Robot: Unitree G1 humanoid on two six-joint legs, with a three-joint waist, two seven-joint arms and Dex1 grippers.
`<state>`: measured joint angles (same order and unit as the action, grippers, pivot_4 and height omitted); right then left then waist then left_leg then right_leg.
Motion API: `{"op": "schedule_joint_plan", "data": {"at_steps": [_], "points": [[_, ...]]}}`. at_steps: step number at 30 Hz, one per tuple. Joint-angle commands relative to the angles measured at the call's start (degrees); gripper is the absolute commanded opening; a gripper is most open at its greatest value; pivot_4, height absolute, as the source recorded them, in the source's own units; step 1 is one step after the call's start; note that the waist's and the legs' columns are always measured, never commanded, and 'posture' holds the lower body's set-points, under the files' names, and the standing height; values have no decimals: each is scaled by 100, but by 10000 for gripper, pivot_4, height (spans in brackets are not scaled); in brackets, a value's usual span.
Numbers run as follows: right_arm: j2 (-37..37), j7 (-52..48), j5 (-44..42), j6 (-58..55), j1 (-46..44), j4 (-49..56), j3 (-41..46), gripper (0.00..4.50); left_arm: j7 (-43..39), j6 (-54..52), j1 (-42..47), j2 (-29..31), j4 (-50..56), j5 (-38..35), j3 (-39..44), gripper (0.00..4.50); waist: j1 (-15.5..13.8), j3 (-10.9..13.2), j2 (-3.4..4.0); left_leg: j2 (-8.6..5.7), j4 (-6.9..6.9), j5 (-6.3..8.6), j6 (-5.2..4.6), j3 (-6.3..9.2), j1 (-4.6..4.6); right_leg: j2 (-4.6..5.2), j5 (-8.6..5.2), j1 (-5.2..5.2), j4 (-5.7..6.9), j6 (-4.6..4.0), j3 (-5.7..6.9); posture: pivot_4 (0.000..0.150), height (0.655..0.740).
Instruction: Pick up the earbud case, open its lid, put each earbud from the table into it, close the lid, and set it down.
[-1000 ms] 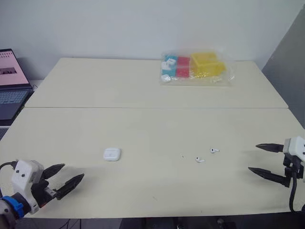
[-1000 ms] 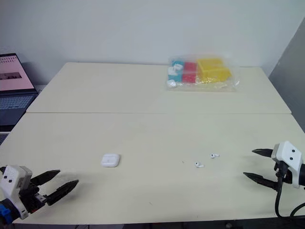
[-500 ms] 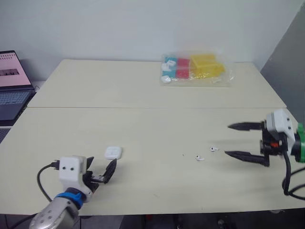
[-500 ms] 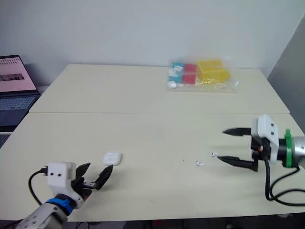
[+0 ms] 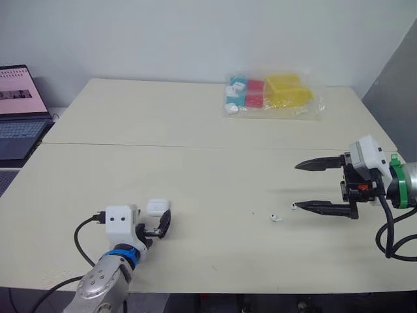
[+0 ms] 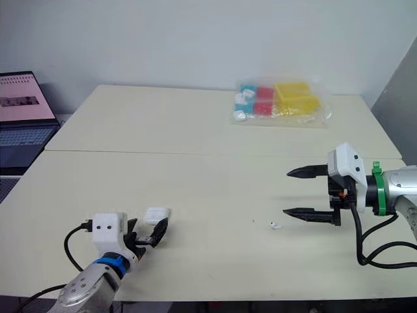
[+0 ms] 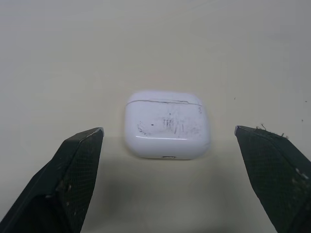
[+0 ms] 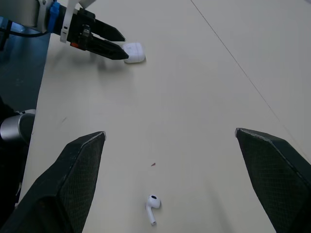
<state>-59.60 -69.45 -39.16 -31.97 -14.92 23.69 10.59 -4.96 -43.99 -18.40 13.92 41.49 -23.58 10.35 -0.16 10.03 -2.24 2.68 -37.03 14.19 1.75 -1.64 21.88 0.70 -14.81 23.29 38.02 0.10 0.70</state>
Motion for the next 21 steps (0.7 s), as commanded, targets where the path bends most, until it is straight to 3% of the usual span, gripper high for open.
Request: {"op": "schedule_joint_plan", "data": {"at_steps": [1,21], "points": [[-65,41,-142,-78,-117,264,115,44802,-39,-78,128,144,-90,132,-128,45000,6,0,0,0,0,0,0,0,-1,0,0,0,1,0,0,1500,7378],[-36,41,-181,-157,-30,458,96,44802,-193,-519,511,474,-472,268,-213,45000,6,-6,11,2,1,0,0,0,-5,4,1,-1,1,-1,-3,1500,7378]]}}
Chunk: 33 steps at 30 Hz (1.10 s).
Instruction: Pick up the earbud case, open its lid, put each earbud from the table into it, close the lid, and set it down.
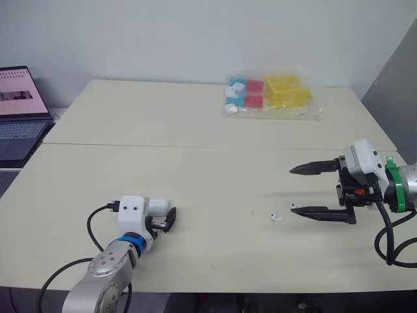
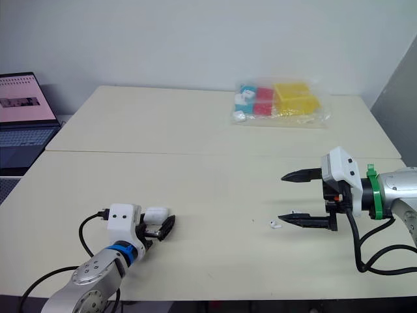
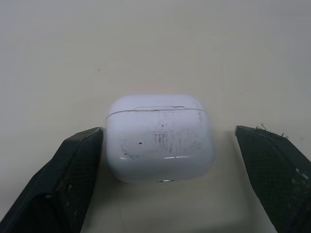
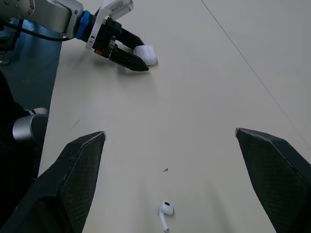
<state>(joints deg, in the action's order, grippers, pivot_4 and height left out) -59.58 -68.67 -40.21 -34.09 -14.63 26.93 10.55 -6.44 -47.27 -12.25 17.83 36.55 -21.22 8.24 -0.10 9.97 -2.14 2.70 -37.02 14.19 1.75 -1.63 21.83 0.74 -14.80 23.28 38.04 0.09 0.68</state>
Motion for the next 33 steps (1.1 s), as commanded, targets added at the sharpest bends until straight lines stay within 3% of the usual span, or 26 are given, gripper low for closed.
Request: {"op": "schedule_joint_plan", "data": {"at_steps": [1,3,9,16,20,25,33], "points": [[-33,-54,-60,78,-62,133,75,44802,-78,-213,-118,147,5,58,-7,45000,0,0,1,0,0,0,0,0,0,0,0,0,0,0,-1,1500,7378],[-24,-67,-46,99,-65,132,50,44972,-141,-220,-115,246,-45,91,-11,43214,1,-2,3,0,1,0,0,0,0,0,0,0,-1,0,0,1500,7378],[-21,-59,-26,129,-59,127,36,45000,-364,-167,-180,426,-126,118,-86,27909,6,-3,6,0,2,0,0,-1,0,5,-1,0,-4,-1,-1,1500,7378],[-37,-26,-9,152,-58,132,67,45000,-978,254,-344,895,-225,228,-208,27852,6,-3,6,0,6,2,-1,-4,2,10,-3,1,-10,-2,-2,1500,7378],[-6,111,-31,89,-86,146,105,45000,-1925,1341,-173,1230,-400,245,-528,27852,2,-2,7,1,8,2,-1,-4,5,13,-6,6,-10,-8,0,1500,7378],[-213,596,-130,-685,-42,296,56,45000,-3587,3230,1072,1224,-1122,310,-1393,27852,-128,5,9,-1,-3,2,-3,-12,21,29,-20,11,-10,-33,9,1500,7378],[232,2291,-1620,-2768,-542,756,72,45000,-4735,5568,2709,960,-2734,1172,-2367,27852,-48,3,8,-3,5,9,-15,-19,24,11,2,14,-23,4,-13,1500,7378]]}}
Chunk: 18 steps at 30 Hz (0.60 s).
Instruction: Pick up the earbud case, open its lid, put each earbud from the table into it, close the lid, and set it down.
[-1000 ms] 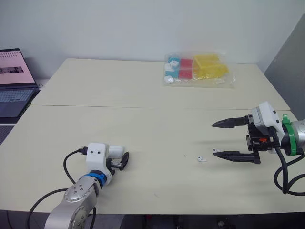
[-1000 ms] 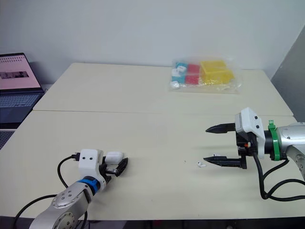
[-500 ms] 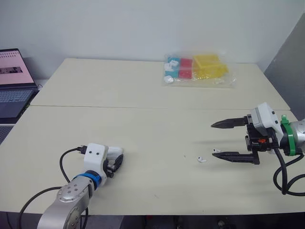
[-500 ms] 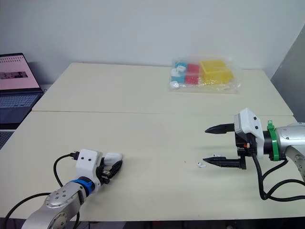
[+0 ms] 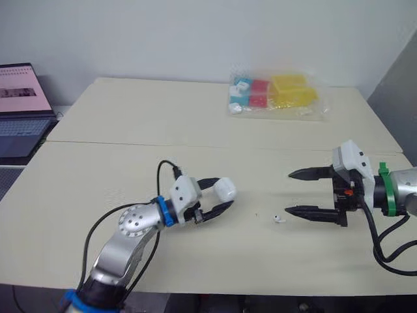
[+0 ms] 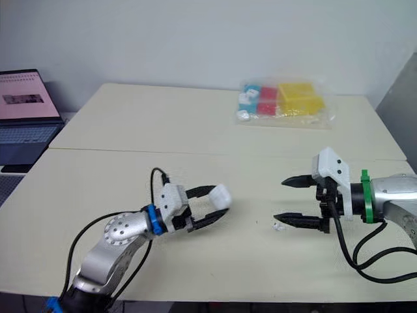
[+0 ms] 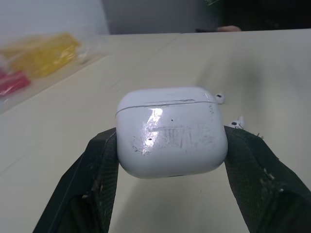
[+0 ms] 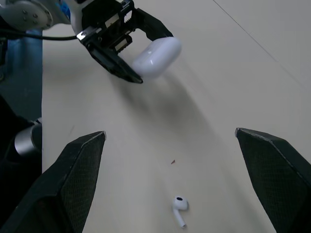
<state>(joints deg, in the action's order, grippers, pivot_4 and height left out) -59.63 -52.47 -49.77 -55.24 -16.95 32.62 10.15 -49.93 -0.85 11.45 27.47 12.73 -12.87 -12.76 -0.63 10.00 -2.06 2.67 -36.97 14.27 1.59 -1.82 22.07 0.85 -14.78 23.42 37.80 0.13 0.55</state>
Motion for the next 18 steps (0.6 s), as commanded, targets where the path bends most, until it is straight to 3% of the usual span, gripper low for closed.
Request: {"op": "schedule_joint_plan", "data": {"at_steps": [1,5,9,18], "points": [[414,1000,-1078,-968,-475,191,70,45000,-431,1105,543,-95,-556,378,-315,27852,7,1,-1,2,0,0,0,1,1,-7,-1,0,1,-2,5,1500,7378],[1354,2620,-2374,-1945,-1086,-261,-150,45000,-649,1790,917,-276,-974,418,-418,27852,24,1,-1,10,-2,0,0,2,20,-41,-2,7,8,-4,16,1500,7378],[1783,3712,-3058,-2190,-1163,-717,-186,45000,-557,2187,1008,-419,-1167,465,-364,27852,50,0,-1,8,-6,-1,0,2,32,-37,-1,11,6,-2,14,1500,7378],[1990,4140,-3680,-2020,-976,-960,-324,45000,-406,2383,1027,-481,-1161,432,-242,27852,67,0,0,6,-11,-1,-2,3,75,-37,4,58,15,5,14,1500,7378]]}}
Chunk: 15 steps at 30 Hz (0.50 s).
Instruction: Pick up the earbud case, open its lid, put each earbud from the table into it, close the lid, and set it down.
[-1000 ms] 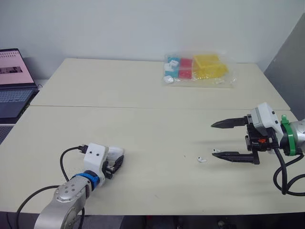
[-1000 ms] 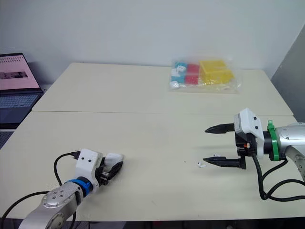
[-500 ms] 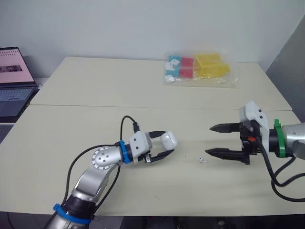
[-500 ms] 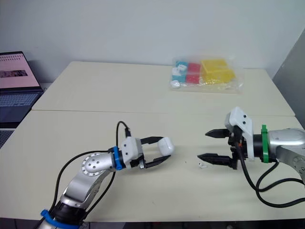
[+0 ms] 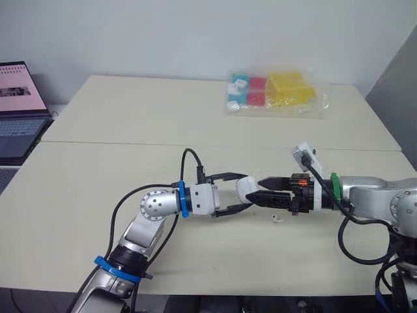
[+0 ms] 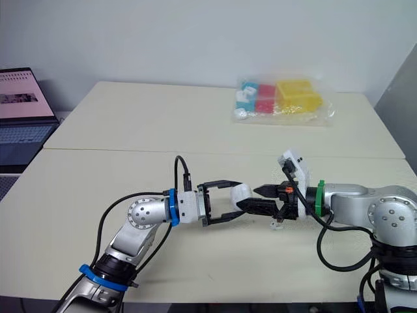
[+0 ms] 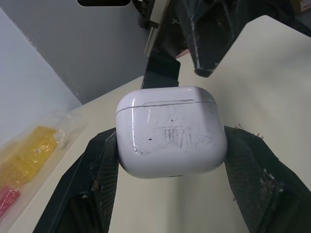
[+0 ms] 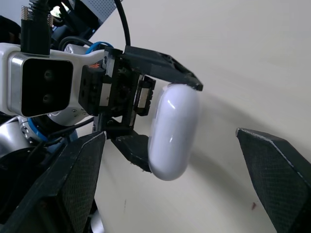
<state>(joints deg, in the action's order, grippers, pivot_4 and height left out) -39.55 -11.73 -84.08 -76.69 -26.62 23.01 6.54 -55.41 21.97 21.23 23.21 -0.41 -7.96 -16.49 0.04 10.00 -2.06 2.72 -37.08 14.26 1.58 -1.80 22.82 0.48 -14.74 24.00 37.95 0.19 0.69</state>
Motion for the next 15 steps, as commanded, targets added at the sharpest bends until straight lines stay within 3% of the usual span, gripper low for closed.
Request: {"op": "schedule_joint_plan", "data": {"at_steps": [1,11,15], "points": [[-25,83,-306,129,0,-44,20,45000,190,84,31,-68,186,-53,145,27852,0,0,0,0,0,0,0,0,2,0,0,4,3,0,-1,1500,7378],[3,233,-772,248,-112,-435,-189,45000,433,-61,-185,-48,497,-91,212,27852,7,0,0,3,-1,-1,-1,-1,1,-4,0,5,5,1,-3,1500,7378],[-42,170,-895,251,-157,-529,-258,35814,382,-44,-261,-34,589,-122,158,27852,7,0,0,2,-1,-1,-1,-1,1,-5,0,6,5,1,-5,1500,7378]]}}
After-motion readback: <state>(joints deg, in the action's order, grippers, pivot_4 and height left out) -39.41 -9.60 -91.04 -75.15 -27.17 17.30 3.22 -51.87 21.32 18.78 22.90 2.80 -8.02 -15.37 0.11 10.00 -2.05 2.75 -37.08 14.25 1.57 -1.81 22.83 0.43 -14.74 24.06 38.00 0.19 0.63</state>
